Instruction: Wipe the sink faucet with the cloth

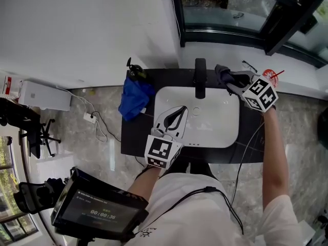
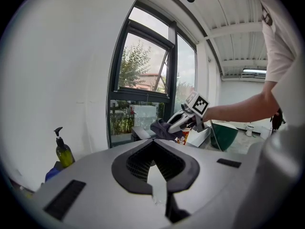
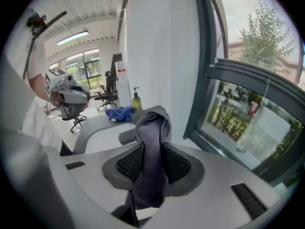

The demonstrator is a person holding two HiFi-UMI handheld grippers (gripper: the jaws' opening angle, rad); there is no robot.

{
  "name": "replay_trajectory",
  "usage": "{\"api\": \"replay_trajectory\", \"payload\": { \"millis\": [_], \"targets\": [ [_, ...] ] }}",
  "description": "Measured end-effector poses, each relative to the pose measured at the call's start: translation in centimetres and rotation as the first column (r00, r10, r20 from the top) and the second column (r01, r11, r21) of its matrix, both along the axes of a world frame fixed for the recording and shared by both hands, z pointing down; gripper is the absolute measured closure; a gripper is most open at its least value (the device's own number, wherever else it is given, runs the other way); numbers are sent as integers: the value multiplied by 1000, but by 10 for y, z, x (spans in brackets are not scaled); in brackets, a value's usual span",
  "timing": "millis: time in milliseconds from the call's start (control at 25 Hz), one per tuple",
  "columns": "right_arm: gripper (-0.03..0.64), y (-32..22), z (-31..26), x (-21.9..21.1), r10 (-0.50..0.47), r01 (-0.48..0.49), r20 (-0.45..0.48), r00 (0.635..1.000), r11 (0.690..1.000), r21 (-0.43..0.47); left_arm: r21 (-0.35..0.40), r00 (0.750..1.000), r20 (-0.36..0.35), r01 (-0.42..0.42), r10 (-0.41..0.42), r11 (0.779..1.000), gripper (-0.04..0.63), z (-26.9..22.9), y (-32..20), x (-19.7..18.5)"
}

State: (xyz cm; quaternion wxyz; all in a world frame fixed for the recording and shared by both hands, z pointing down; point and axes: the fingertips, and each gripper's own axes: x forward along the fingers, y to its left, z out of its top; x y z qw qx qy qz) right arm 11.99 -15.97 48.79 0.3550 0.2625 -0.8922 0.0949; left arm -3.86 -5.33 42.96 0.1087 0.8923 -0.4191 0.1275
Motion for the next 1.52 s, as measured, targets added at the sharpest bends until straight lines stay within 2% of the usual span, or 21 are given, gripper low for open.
{"api": "replay_trajectory", "payload": {
  "millis": [120,280,400,520,600,760,960,1080,1520],
  "targets": [
    [502,21,-21,-35,-140,139,69,988,990,23,2,1000,-4,-3,3,1000,601,-2,0,1],
    [502,48,-7,-71,-299,299,13,954,954,-19,4,1000,1,-1,1,1000,601,-1,1,-1],
    [502,58,14,-81,-359,355,-36,933,931,-86,1,1000,2,9,-9,1000,601,0,0,-4],
    [502,56,34,-81,-380,364,-88,921,919,-150,-7,1000,3,24,-24,1000,601,3,0,-8],
    [502,48,44,-79,-372,349,-114,921,920,-179,-10,1000,4,27,-27,1000,601,3,-1,-10],
    [502,24,49,-81,-327,302,-107,939,932,-202,-9,999,6,34,-34,999,601,3,-2,-11],
    [502,-16,46,-74,-193,179,-123,973,977,-120,-2,999,14,38,-38,999,601,3,-5,-13],
    [502,-22,45,-66,-152,142,-124,981,986,-86,-4,999,11,45,-45,999,601,3,-5,-16],
    [502,-17,48,11,70,-79,-117,991,994,-73,1,1000,3,21,-21,1000,601,2,0,-11]
  ]
}}
